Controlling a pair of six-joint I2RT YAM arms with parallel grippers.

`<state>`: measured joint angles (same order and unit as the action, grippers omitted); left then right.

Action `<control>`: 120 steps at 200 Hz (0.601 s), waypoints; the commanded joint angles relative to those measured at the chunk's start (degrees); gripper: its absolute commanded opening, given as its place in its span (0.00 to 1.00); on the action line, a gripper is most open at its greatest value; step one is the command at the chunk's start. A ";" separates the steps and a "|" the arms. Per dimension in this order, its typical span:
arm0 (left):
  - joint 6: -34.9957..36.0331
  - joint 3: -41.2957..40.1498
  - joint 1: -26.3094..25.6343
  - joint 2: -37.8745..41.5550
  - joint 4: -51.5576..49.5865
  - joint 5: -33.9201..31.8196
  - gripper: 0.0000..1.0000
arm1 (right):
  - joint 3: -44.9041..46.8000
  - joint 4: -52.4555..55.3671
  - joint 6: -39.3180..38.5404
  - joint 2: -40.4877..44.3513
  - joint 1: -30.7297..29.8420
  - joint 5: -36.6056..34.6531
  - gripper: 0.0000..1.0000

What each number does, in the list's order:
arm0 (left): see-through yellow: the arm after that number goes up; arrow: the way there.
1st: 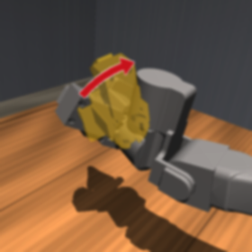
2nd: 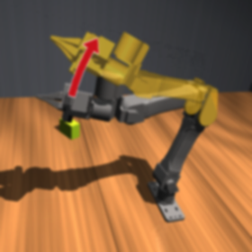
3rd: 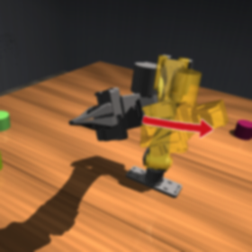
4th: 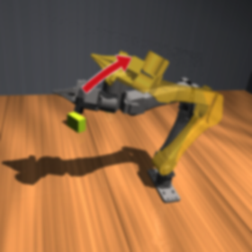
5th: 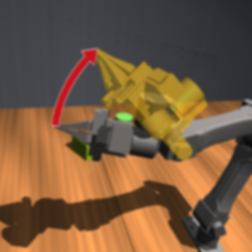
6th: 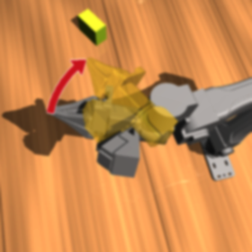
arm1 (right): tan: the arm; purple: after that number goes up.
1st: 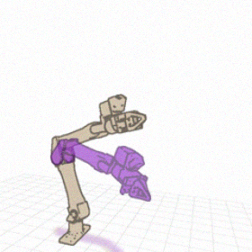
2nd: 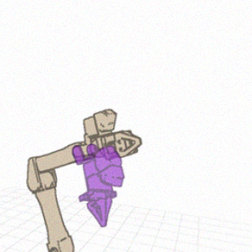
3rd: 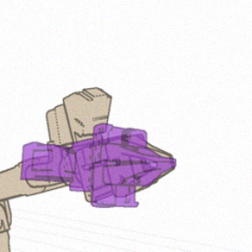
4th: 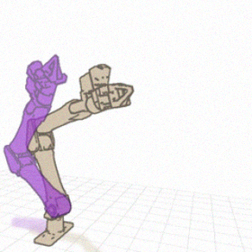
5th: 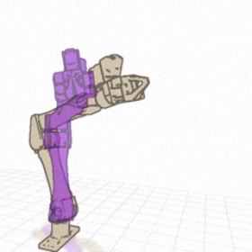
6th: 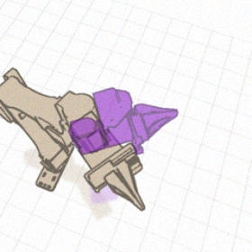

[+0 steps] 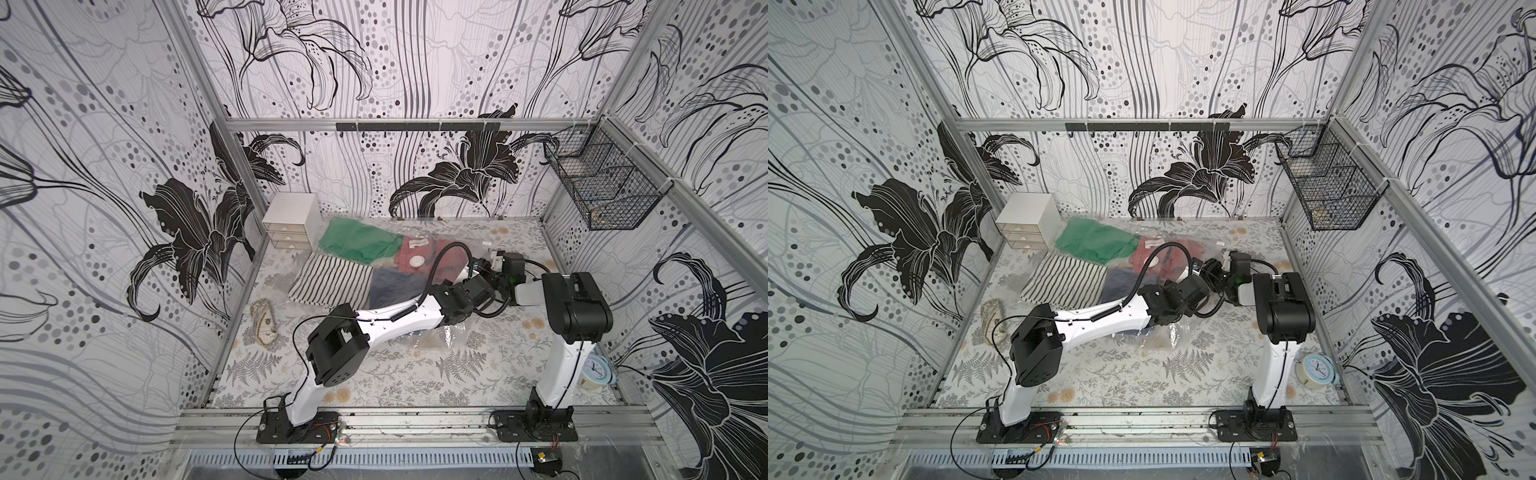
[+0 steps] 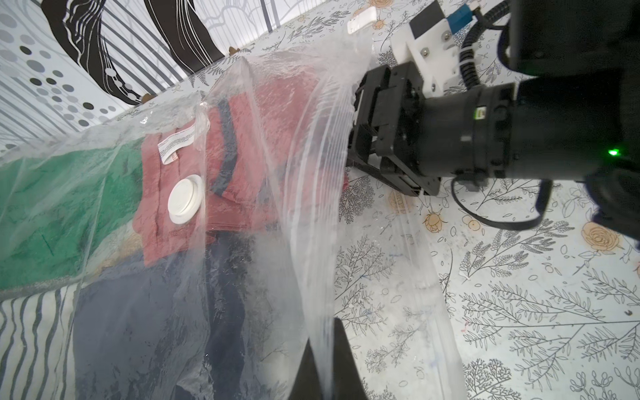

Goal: Take the tank top out of the vacuum bag
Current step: Take out the tank top from the vacuum bag.

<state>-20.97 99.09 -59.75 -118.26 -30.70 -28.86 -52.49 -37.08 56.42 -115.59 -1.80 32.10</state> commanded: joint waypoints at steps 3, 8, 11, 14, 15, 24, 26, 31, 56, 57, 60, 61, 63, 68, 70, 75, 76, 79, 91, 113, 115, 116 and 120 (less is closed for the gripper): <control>1.04 -1.06 -0.81 2.15 3.54 0.02 0.00 | -0.44 0.84 5.84 -5.21 -0.52 0.08 0.65; 1.05 -1.09 -0.83 2.17 3.57 0.03 0.00 | -0.87 0.50 6.60 -5.97 -0.69 0.59 0.65; 1.02 -1.09 -0.87 2.18 3.63 0.06 0.00 | -1.20 0.27 7.10 -6.32 -0.88 0.94 0.65; 1.20 -1.13 -0.94 2.11 3.69 0.04 0.00 | -1.56 0.11 7.50 -6.71 -0.99 1.23 0.65; 1.20 -1.11 -0.92 2.13 3.70 0.04 0.00 | -1.74 0.01 7.58 -6.86 -1.05 1.31 0.65; 1.23 -1.02 -0.96 2.10 3.76 0.03 0.00 | -2.62 -0.08 8.60 -7.89 -1.68 1.95 0.64; 1.25 -1.07 -0.98 2.12 3.77 0.03 0.00 | -2.84 -0.03 8.85 -8.07 -1.88 2.08 0.64; 1.32 -1.13 -0.99 2.08 3.81 0.03 0.00 | -3.11 0.02 9.60 -8.62 -2.28 2.25 0.64; 1.47 -1.31 -1.07 2.17 3.87 -0.31 0.00 | -3.64 -2.18 13.55 -10.87 -3.64 2.72 0.63; 1.46 -1.29 -1.12 2.21 3.84 -0.36 0.00 | -3.66 -2.41 13.72 -10.96 -3.69 2.67 0.63; 1.44 -1.35 -1.15 2.24 3.85 -0.44 0.00 | -3.56 -3.09 14.37 -11.36 -3.89 2.63 0.63; 1.45 -1.35 -1.15 2.28 3.83 -0.47 0.00 | -3.48 -3.35 14.66 -11.47 -3.95 2.62 0.63; 1.39 -1.42 -1.12 2.32 3.90 -0.49 0.00 | -3.47 -3.99 15.11 -11.71 -4.05 2.49 0.63; 1.35 -1.59 -1.16 2.42 4.01 -0.58 0.00 | -3.26 -5.31 16.32 -12.34 -4.23 2.23 0.62; 1.37 -1.68 -1.12 2.44 4.05 -0.58 0.00 | -3.26 -5.82 16.82 -12.59 -4.36 2.17 0.62; 1.30 -1.92 -1.15 2.52 4.31 -0.63 0.00 | -3.37 -7.17 18.11 -13.27 -4.67 2.10 0.61; 1.34 -1.99 -1.16 2.51 4.36 -0.65 0.00 | -3.39 -7.41 18.42 -13.44 -4.73 2.05 0.60; 1.35 -2.14 -1.21 2.64 4.46 -0.62 0.00 | -3.40 -8.08 19.17 -13.90 -4.94 2.00 0.60; 1.33 -2.43 -1.27 2.77 4.82 -0.74 0.00 | -4.03 -10.27 21.26 -15.40 -5.63 1.52 0.56; 1.40 -2.86 -1.34 3.12 4.92 -1.27 0.00 | -4.98 -10.65 22.56 -16.18 -6.11 -0.19 0.46; 1.42 -2.87 -1.34 3.14 4.92 -1.32 0.00 | -4.99 -10.60 22.59 -16.12 -6.11 -0.30 0.45; 1.40 -2.86 -1.34 3.18 4.93 -1.39 0.00 | -5.06 -10.54 22.59 -16.14 -6.11 -0.34 0.44; 1.39 -2.94 -1.34 3.23 4.87 -1.52 0.00 | -5.12 -10.41 22.47 -15.91 -6.11 -0.51 0.42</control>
<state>-20.29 96.86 -60.14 -118.02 -28.67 -29.23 -58.48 -53.98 75.50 -127.68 -6.26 33.54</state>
